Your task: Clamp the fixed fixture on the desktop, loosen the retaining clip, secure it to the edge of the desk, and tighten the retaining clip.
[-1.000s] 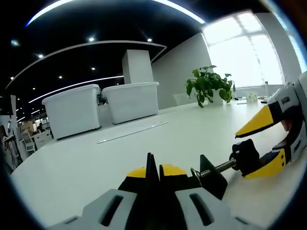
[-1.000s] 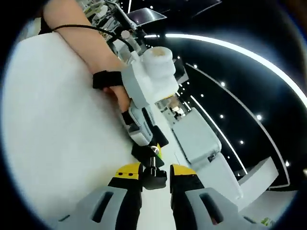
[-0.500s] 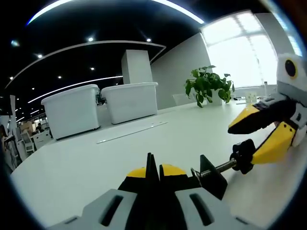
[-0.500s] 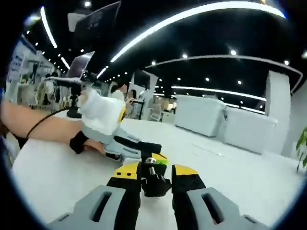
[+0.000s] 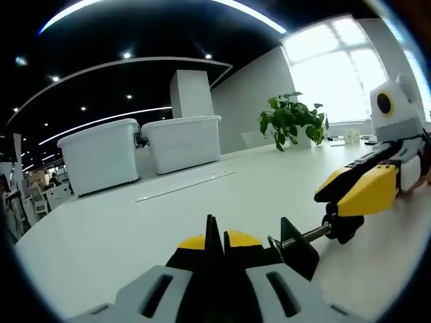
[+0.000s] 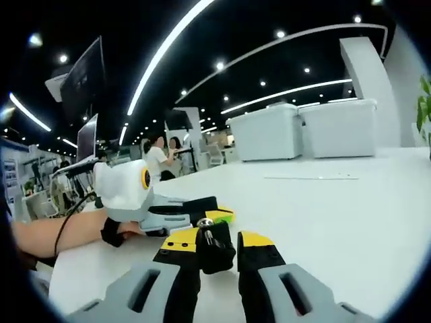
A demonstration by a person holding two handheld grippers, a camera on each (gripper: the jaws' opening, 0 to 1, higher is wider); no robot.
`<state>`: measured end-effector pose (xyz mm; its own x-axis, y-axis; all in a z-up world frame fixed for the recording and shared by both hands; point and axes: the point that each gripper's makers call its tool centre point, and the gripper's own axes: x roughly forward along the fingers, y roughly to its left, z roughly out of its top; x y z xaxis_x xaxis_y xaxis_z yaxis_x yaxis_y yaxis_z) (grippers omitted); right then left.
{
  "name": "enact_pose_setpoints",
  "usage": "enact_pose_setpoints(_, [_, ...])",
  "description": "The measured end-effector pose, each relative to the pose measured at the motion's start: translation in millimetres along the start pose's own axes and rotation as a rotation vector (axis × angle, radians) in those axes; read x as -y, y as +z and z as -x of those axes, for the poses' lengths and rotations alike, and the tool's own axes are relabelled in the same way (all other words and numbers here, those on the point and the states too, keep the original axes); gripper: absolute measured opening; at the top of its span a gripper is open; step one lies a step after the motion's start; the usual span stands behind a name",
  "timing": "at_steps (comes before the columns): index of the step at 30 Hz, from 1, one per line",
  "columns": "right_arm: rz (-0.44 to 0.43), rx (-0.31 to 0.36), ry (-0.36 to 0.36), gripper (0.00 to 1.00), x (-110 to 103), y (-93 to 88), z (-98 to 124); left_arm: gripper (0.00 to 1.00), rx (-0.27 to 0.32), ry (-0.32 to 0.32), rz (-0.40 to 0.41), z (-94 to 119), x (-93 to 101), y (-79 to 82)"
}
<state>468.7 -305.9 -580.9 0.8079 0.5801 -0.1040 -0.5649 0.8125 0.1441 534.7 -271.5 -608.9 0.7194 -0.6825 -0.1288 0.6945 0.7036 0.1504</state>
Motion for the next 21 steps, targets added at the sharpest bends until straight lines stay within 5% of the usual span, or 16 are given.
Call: enact_pose_setpoints(21, [0.040,-0.013,0.032,0.22,-7.5,-3.8,-2.6,0.08,0.003,0.002,0.000,0.3,0.6,-0.3])
